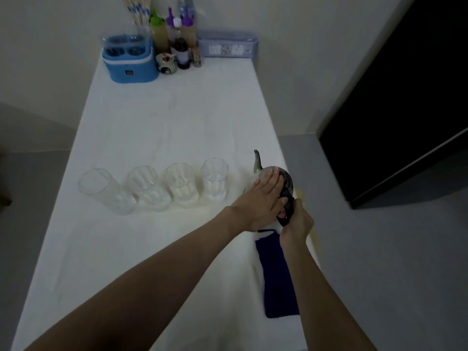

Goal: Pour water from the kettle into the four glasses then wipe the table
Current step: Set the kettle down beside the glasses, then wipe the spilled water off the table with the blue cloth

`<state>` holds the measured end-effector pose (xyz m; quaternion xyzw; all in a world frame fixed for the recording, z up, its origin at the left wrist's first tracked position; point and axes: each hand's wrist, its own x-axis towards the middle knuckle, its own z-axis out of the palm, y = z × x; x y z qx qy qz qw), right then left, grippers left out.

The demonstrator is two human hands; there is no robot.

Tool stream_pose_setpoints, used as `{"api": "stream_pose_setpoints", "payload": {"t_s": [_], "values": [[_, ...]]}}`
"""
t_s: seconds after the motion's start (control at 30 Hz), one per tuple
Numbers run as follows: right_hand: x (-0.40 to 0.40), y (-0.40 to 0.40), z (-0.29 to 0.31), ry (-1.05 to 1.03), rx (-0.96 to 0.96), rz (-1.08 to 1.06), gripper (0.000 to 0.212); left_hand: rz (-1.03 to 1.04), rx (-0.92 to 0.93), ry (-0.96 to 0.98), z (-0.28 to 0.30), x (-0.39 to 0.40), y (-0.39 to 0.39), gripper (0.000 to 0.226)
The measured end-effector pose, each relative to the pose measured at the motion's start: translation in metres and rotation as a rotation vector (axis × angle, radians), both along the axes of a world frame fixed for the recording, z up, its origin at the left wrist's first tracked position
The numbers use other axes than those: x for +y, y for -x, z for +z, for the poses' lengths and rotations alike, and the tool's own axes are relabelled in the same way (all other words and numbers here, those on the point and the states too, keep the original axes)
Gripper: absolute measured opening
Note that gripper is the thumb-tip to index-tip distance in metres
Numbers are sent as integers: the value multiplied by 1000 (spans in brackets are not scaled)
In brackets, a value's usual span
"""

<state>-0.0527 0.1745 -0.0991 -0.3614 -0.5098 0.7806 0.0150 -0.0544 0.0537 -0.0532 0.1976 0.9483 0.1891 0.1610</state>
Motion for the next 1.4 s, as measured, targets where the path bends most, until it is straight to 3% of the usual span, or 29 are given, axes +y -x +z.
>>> {"api": "stream_pose_setpoints", "payload": {"t_s": [0.13,0.27,0.33,0.47,0.57,0.63,0.73,0.93,1.1,1.27,1.4], "values": [[2,-2,-2,-16,9,5,34,97,32,-181,-8,7,1,62],[5,-14,-13,-191,38,36,23,31,74,-57,-17,3,-2,76],[8,-39,-30,-452,45,110,19,81,103,-137,-23,-1,-13,64],[25,-105,-71,-1283,28,530,61,181,155,-292,-50,-18,-71,57],[30,-132,-92,-1570,8,819,68,278,75,-222,-80,-37,-122,58],[31,-136,-101,-1620,5,852,57,335,54,-188,-95,-48,-149,60],[26,-133,-102,-1662,131,740,43,432,63,-178,-112,-68,-181,58],[-39,-127,-85,-1503,457,761,48,719,102,-168,-131,-130,-233,68],[-85,-99,-98,-1586,284,851,48,846,127,-48,-138,-193,-259,63],[-94,-96,-115,-1702,228,838,49,992,122,217,-150,-243,-271,61],[-123,-92,-115,-1661,197,785,50,1051,122,200,-159,-256,-278,60]]}}
